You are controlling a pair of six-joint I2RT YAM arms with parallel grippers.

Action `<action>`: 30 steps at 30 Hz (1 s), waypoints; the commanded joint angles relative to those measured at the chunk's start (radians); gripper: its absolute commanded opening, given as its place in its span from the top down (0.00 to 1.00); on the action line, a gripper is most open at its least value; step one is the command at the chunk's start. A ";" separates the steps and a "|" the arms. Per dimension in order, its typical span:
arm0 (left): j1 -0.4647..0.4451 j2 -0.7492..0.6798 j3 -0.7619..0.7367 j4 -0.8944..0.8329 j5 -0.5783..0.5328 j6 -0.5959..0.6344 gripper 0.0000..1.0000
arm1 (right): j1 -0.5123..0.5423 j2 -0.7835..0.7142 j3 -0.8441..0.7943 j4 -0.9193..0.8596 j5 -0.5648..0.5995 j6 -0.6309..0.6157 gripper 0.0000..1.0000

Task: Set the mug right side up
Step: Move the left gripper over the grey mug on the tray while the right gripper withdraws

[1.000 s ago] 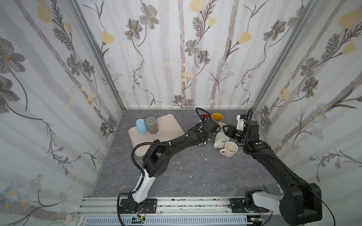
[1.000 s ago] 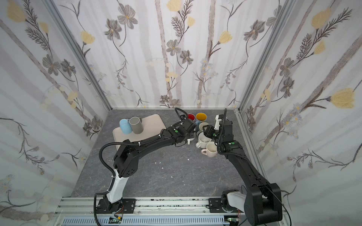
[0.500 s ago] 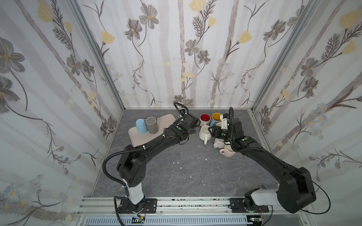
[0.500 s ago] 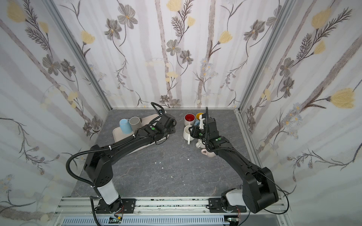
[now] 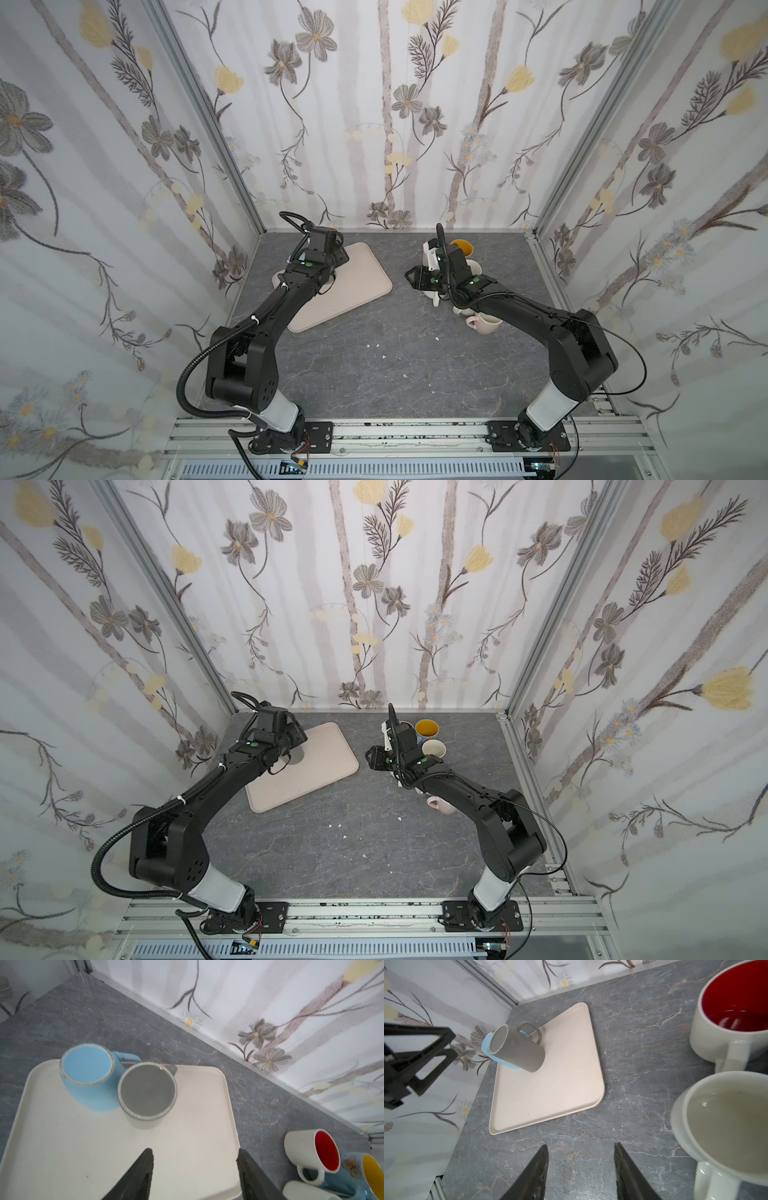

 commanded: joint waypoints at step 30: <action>0.181 0.436 0.312 -0.021 0.197 0.117 0.30 | 0.018 0.114 0.091 -0.041 -0.026 -0.031 0.49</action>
